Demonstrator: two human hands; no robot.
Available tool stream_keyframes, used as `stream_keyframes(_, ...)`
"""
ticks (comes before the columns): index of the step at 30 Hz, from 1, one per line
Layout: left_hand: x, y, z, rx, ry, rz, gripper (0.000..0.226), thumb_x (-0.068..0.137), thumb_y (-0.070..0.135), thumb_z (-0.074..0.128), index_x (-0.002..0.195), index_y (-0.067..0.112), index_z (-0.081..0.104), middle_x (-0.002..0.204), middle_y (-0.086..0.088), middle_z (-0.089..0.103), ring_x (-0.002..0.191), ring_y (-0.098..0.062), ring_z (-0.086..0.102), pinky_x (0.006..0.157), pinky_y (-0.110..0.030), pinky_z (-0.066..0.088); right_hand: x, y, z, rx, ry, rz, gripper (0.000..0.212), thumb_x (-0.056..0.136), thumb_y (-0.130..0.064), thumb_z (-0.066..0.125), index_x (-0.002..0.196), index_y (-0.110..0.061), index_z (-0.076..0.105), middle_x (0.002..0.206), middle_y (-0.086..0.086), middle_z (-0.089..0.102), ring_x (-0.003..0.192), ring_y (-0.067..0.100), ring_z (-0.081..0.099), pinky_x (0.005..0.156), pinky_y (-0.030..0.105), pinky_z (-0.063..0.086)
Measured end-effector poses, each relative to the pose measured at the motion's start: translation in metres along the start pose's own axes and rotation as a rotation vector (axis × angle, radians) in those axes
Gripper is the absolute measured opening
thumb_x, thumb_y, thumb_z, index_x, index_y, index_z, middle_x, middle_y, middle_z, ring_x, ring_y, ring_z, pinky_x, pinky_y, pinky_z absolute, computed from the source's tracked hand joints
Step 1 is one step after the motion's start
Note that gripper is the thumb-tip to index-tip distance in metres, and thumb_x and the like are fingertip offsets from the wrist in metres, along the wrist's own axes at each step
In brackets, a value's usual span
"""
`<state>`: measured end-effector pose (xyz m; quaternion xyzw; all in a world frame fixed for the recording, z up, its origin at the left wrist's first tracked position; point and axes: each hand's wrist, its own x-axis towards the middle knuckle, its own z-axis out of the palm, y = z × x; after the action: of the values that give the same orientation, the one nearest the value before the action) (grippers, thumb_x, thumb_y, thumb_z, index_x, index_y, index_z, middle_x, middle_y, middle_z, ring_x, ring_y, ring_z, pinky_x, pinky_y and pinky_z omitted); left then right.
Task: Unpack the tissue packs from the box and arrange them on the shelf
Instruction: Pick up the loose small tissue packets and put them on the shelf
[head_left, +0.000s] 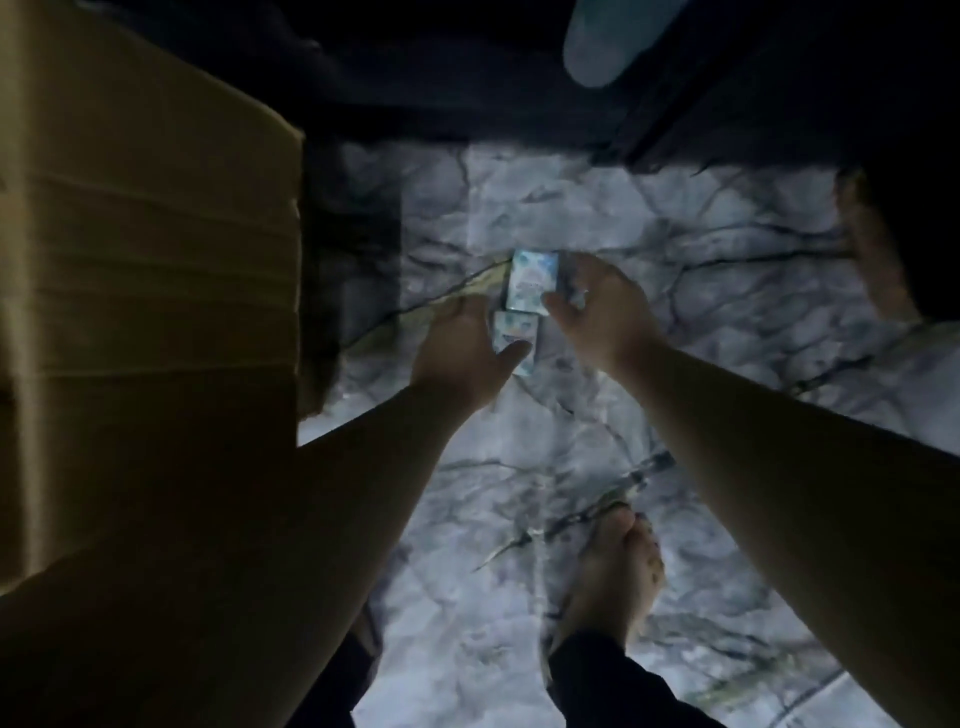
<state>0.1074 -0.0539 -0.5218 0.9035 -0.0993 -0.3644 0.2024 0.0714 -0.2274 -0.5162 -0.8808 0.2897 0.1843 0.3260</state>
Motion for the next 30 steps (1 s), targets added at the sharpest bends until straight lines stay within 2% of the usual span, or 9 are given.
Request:
stream_keyframes(4, 0.026, -0.002, 0.036, -0.065, 0.049, -0.046, 0.059, 0.082, 0.049, 0.076, 0.128, 0.018, 0.055, 0.121, -0.004, 0.064, 0.112, -0.025, 0.063, 0.083, -0.034, 0.052, 0.042, 0.012, 0.030, -0.048, 0.018, -0.050, 0.056, 0.085, -0.044, 0.078, 0.128, -0.011, 0.063, 0.120, 0.016, 0.066, 0.116, 0.033, 0.057, 0.094, 0.032, 0.042)
stream_keyframes(7, 0.029, 0.000, 0.043, -0.126, 0.104, -0.080, 0.050, 0.081, 0.040, 0.076, 0.122, 0.016, 0.062, 0.114, -0.005, 0.068, 0.106, -0.025, 0.066, 0.084, -0.038, 0.056, 0.052, 0.012, 0.036, 0.000, 0.031, -0.033, 0.053, 0.078, -0.036, 0.086, 0.117, -0.008, 0.062, 0.116, 0.018, 0.061, 0.112, 0.032, 0.056, 0.087, 0.029, 0.041)
stream_keyframes(10, 0.021, 0.000, 0.036, -0.116, 0.082, -0.108, 0.044, 0.088, 0.036, 0.075, 0.121, 0.009, 0.067, 0.120, -0.012, 0.069, 0.114, -0.029, 0.064, 0.090, -0.033, 0.048, 0.046, 0.007, 0.026, 0.107, 0.039, 0.043, 0.043, 0.076, -0.029, 0.088, 0.103, -0.011, 0.060, 0.101, 0.012, 0.066, 0.097, 0.024, 0.064, 0.075, 0.023, 0.040)
stream_keyframes(13, 0.000, 0.001, 0.018, -0.172, 0.032, -0.188, 0.049, 0.091, 0.040, 0.074, 0.123, 0.005, 0.064, 0.124, -0.011, 0.068, 0.116, -0.026, 0.063, 0.084, -0.026, 0.045, 0.027, 0.001, 0.008, 0.166, 0.053, 0.118, 0.041, 0.074, -0.030, 0.090, 0.090, -0.020, 0.054, 0.089, 0.002, 0.065, 0.087, 0.018, 0.062, 0.070, 0.021, 0.040)
stream_keyframes(15, -0.021, 0.004, 0.003, -0.237, -0.012, -0.227, 0.051, 0.087, 0.043, 0.077, 0.122, 0.009, 0.062, 0.116, -0.004, 0.066, 0.110, -0.022, 0.063, 0.078, -0.025, 0.043, 0.005, -0.008, -0.008, 0.215, 0.087, 0.133, 0.043, 0.070, -0.031, 0.092, 0.083, -0.023, 0.052, 0.088, 0.002, 0.065, 0.086, 0.021, 0.065, 0.073, 0.028, 0.048)
stream_keyframes(18, -0.065, 0.018, -0.034, -0.336, -0.016, -0.253, 0.045, 0.078, 0.048, 0.081, 0.105, 0.015, 0.067, 0.096, 0.007, 0.067, 0.092, -0.015, 0.067, 0.060, -0.022, 0.041, -0.041, -0.029, -0.046, 0.286, 0.139, 0.136, 0.044, 0.065, -0.034, 0.092, 0.088, -0.021, 0.057, 0.087, 0.003, 0.067, 0.085, 0.023, 0.068, 0.079, 0.041, 0.057)
stream_keyframes(22, -0.135, 0.051, -0.100, -0.415, -0.030, -0.227, 0.037, 0.079, 0.041, 0.083, 0.099, 0.015, 0.066, 0.085, 0.005, 0.067, 0.076, -0.008, 0.064, 0.047, -0.010, 0.037, -0.108, -0.070, -0.105, 0.394, 0.099, 0.173, 0.040, 0.070, -0.033, 0.092, 0.091, -0.013, 0.064, 0.083, 0.004, 0.069, 0.079, 0.021, 0.068, 0.065, 0.029, 0.050)
stream_keyframes(27, -0.226, 0.097, -0.201, -0.475, -0.001, -0.148, 0.028, 0.079, 0.038, 0.085, 0.084, 0.015, 0.069, 0.076, 0.003, 0.069, 0.071, -0.011, 0.067, 0.052, -0.018, 0.039, -0.186, -0.143, -0.195, 0.537, 0.082, 0.156, 0.046, 0.067, -0.039, 0.089, 0.097, -0.010, 0.072, 0.091, 0.013, 0.075, 0.086, 0.028, 0.074, 0.078, 0.048, 0.061)
stream_keyframes(30, -0.285, 0.117, -0.262, -0.514, 0.021, -0.128, 0.030, 0.082, 0.032, 0.086, 0.077, 0.018, 0.059, 0.067, 0.005, 0.058, 0.059, -0.009, 0.054, 0.053, -0.023, 0.038, -0.233, -0.193, -0.252, 0.526, 0.071, 0.083, 0.034, 0.080, -0.025, 0.088, 0.099, -0.005, 0.068, 0.091, 0.014, 0.071, 0.077, 0.017, 0.065, 0.070, 0.030, 0.054)
